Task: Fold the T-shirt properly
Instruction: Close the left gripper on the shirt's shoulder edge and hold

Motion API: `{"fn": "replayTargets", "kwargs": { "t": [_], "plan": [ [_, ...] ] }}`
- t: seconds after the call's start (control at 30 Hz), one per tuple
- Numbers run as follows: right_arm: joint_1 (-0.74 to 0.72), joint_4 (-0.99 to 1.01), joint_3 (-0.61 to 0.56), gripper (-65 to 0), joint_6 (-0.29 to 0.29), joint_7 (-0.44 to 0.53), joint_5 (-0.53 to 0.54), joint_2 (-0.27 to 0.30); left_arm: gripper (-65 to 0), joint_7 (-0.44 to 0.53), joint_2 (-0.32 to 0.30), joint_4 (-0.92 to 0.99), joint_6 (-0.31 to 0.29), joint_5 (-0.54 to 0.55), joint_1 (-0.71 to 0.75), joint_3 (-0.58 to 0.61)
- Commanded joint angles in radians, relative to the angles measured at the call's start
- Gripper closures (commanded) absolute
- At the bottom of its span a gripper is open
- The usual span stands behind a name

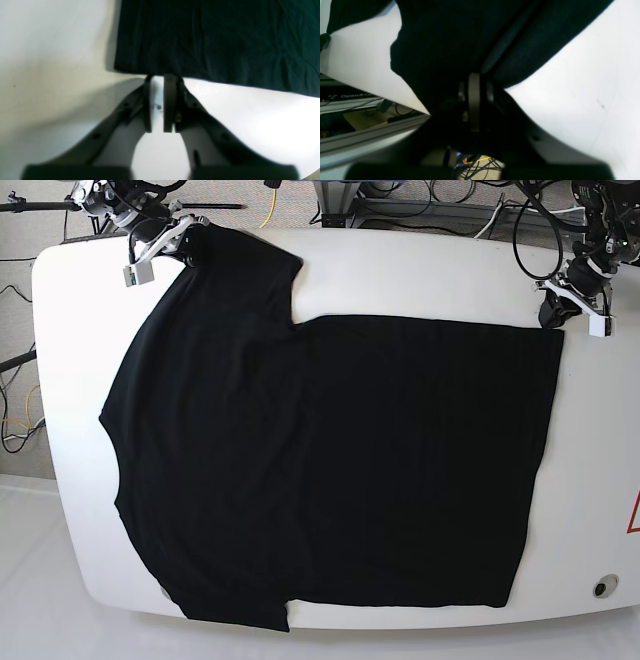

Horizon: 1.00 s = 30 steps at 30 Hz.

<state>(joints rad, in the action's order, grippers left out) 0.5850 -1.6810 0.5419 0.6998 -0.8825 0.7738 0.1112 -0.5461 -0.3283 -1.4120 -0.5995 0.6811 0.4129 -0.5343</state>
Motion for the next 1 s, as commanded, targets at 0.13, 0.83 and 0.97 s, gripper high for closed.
{"fn": "replayTargets", "kwargs": {
  "t": [0.13, 0.83, 0.97],
  "plan": [
    [0.003, -0.005, 0.001, 0.0, -0.002, -0.007, -0.022, 0.006, 0.0, 0.017, -0.020, -0.014, -0.004, 0.005, -0.005, -0.007],
    [0.003, -0.006, -0.001, 0.0, -0.002, -0.006, -0.027, 0.005, 0.0, -0.007, -0.021, -0.011, 0.013, 0.012, -0.010, -0.004],
    [0.001, -0.008, 0.000, 0.0, -0.002, -0.009, -0.029, 0.004, 0.0, -0.016, -0.023, -0.004, 0.007, 0.015, -0.009, -0.005]
  ]
}}
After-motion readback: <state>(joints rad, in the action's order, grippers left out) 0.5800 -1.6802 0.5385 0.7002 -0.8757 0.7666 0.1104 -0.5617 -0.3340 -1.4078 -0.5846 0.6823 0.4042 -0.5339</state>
